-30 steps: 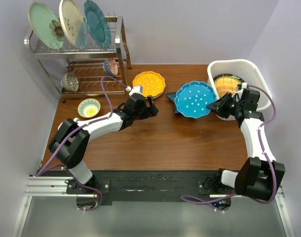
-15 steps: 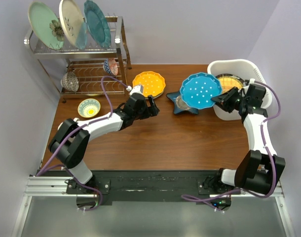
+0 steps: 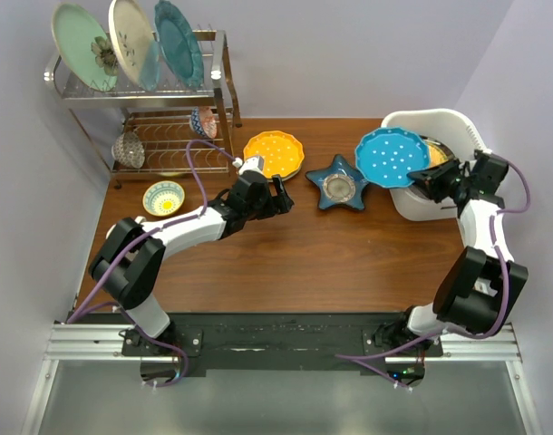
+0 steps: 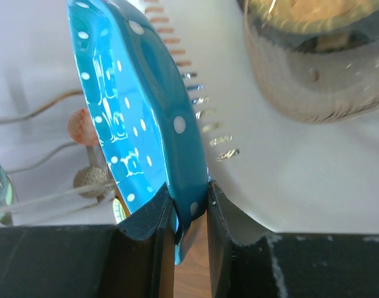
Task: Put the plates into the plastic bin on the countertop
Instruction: Place the plate in the plastic bin.
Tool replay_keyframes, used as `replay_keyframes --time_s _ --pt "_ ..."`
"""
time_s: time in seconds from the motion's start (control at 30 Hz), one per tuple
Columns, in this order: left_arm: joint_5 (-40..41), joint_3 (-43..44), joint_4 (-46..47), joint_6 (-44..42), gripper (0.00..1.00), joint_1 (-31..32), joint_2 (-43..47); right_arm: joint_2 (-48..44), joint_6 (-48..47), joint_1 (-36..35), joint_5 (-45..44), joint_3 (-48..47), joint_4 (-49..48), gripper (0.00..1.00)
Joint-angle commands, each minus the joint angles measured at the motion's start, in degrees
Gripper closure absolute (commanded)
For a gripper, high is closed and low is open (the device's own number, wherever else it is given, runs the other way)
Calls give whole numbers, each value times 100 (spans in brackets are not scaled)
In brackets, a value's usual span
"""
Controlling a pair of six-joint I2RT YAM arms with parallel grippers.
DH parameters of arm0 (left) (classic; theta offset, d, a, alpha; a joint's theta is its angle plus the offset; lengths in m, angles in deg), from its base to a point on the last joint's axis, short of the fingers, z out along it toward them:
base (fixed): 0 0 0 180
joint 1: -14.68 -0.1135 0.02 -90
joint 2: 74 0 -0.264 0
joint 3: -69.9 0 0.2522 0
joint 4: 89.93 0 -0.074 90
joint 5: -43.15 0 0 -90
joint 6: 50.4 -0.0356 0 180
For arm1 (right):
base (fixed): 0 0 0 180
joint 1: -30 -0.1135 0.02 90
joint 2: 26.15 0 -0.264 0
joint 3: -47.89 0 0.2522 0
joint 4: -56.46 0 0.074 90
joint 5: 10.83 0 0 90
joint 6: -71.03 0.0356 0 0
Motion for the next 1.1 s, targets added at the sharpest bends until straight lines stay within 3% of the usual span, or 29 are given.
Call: replay_keyframes --time_s 0.0,0.6,1.07 --pt "-70 71 185 2 12 -45 4 39 403 264 705 -593 -951 100" --pt "-202 54 193 -25 13 -45 -49 269 1799 924 600 224 -2664 100" --pt "-272 54 264 -130 13 -36 -58 198 1897 1038 -208 268 -2613 100"
